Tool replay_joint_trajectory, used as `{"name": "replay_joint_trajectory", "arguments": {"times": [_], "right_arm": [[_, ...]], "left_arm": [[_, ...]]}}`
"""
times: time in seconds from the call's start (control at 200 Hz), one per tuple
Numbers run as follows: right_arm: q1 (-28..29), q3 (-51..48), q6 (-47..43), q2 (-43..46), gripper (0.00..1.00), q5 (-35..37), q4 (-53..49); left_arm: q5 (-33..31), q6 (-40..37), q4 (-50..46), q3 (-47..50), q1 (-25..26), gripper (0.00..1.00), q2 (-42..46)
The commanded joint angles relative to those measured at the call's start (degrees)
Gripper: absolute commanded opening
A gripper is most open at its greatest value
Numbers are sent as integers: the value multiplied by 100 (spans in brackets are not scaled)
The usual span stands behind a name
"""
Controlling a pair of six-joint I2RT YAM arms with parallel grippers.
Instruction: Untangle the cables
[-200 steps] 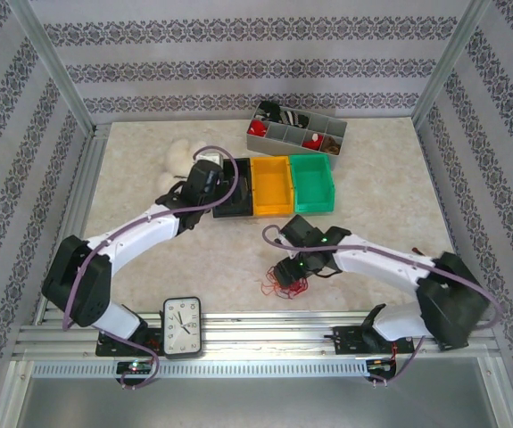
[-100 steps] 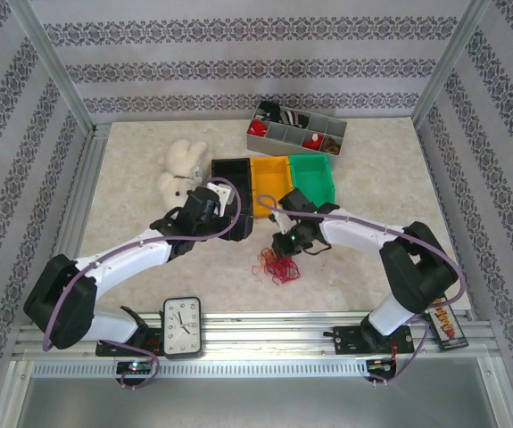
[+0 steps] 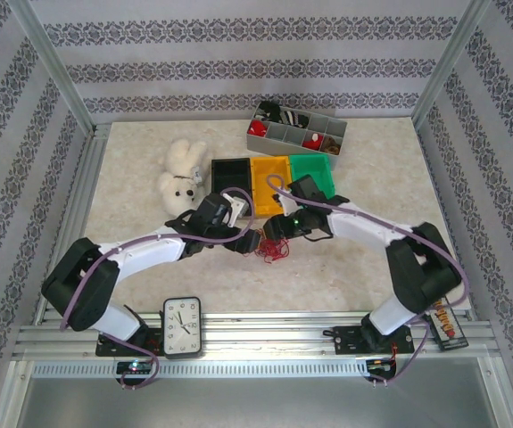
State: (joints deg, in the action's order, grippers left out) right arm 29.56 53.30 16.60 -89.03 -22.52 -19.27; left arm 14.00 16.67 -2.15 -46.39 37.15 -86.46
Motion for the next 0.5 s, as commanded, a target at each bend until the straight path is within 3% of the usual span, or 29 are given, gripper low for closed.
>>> {"name": "replay_joint_trajectory", "arguments": {"times": [0.0,0.17,0.495], "right_arm": [[-281,-441,115,656,54,184,83],[-658,-829,168,1001,51,154,-22],[-599,-1024,116,484,47,-85,-171]], "left_arm": [[221,-230,17,-266,126,93,-193],[413,-324,-51,-471,209,89,-486],[540,-489,-215,-759,379,82,-930]]}}
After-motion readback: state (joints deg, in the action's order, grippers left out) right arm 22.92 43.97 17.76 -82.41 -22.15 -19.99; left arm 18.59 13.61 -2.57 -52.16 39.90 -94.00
